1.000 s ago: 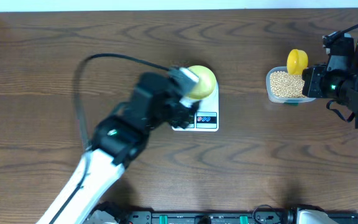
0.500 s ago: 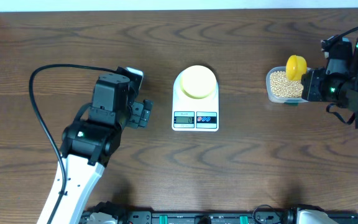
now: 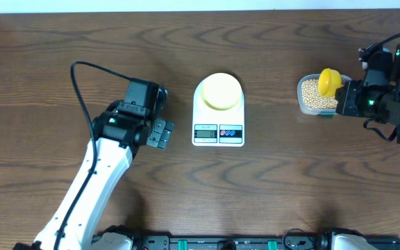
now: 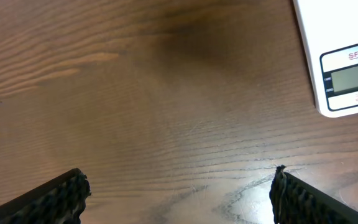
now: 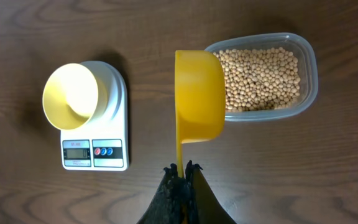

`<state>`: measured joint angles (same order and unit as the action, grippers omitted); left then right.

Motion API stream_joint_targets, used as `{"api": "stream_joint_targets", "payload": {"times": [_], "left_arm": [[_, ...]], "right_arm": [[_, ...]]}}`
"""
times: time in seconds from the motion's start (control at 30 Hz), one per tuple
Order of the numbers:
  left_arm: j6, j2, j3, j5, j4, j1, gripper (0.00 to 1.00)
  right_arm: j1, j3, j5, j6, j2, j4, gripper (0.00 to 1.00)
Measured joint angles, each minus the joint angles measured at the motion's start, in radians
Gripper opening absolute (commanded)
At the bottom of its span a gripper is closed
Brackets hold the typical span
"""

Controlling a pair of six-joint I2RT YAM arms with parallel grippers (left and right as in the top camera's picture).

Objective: Scoop item into bowl and weigh 50g on scale
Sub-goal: 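Pull the left gripper back from the scale to the left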

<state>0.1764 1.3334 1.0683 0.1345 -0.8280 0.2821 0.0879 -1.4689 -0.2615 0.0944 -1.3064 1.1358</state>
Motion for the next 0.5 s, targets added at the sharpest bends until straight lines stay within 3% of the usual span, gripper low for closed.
{"api": "stream_joint_targets", "payload": {"times": [0.5], "left_arm": [[0.000, 0.017, 0.000, 0.000, 0.007, 0.000, 0.95]], "right_arm": [[0.000, 0.000, 0.000, 0.003, 0.000, -0.007, 0.01]]}}
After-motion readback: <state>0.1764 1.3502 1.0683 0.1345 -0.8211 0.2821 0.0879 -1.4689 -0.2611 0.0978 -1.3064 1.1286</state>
